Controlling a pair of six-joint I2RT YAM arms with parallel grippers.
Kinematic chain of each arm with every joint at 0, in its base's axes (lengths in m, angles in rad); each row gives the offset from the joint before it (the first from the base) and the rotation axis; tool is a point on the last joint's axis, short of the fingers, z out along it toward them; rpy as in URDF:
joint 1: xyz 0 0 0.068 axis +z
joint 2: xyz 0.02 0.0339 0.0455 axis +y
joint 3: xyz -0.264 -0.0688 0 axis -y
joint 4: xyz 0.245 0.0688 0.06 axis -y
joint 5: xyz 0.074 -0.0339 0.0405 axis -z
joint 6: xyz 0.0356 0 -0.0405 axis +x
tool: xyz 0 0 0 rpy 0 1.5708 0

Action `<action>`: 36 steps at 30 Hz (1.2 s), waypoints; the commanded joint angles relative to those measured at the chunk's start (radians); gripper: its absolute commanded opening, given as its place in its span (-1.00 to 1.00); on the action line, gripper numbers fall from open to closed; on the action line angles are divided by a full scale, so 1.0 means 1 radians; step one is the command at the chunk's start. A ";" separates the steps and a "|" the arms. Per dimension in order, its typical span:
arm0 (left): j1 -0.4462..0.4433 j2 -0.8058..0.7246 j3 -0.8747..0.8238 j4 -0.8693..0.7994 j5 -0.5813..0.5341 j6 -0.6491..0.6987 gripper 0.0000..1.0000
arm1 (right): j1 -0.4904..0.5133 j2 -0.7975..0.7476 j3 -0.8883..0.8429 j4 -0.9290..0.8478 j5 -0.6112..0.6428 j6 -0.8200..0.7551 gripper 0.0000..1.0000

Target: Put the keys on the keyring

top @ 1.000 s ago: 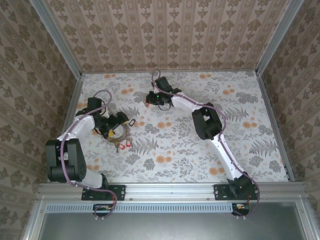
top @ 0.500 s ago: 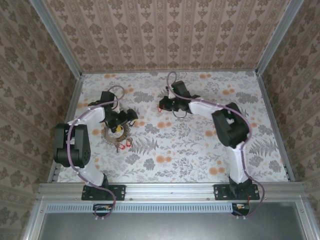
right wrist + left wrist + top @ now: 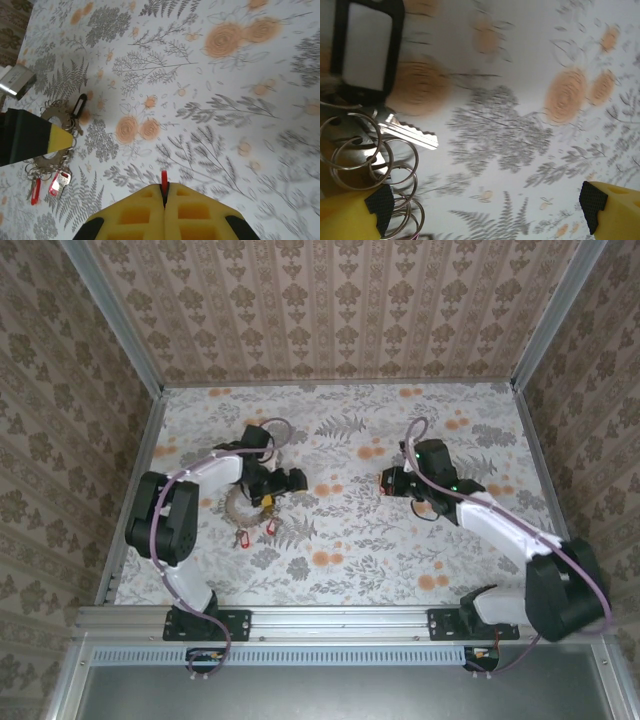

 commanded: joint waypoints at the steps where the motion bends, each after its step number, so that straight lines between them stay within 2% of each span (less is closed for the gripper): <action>1: -0.089 0.064 0.015 -0.010 0.042 -0.011 1.00 | -0.011 -0.116 -0.059 -0.090 0.084 -0.020 -1.00; 6: -0.183 0.098 0.089 -0.026 0.129 0.002 1.00 | -0.032 -0.205 -0.125 -0.168 0.129 0.021 -1.00; 12: -0.272 0.150 0.190 -0.023 0.256 -0.008 1.00 | -0.062 -0.209 -0.166 -0.185 0.148 0.067 -1.00; 16: -0.294 0.116 0.235 -0.040 0.273 -0.001 1.00 | -0.066 -0.193 -0.161 -0.187 0.142 0.071 -1.00; 21: -0.217 -0.033 0.221 -0.065 0.249 0.031 1.00 | -0.066 -0.107 -0.145 -0.192 0.113 0.059 -1.00; 29: 0.040 -0.283 0.030 0.065 0.237 0.039 0.95 | -0.069 0.052 -0.117 -0.095 0.045 0.078 -1.00; 34: 0.054 -0.388 -0.043 0.092 0.147 0.182 0.92 | -0.118 0.095 -0.114 -0.101 0.044 0.097 -1.00; 36: 0.053 -0.417 -0.075 0.116 0.117 0.222 0.91 | -0.146 0.113 -0.115 -0.108 0.031 0.095 -0.92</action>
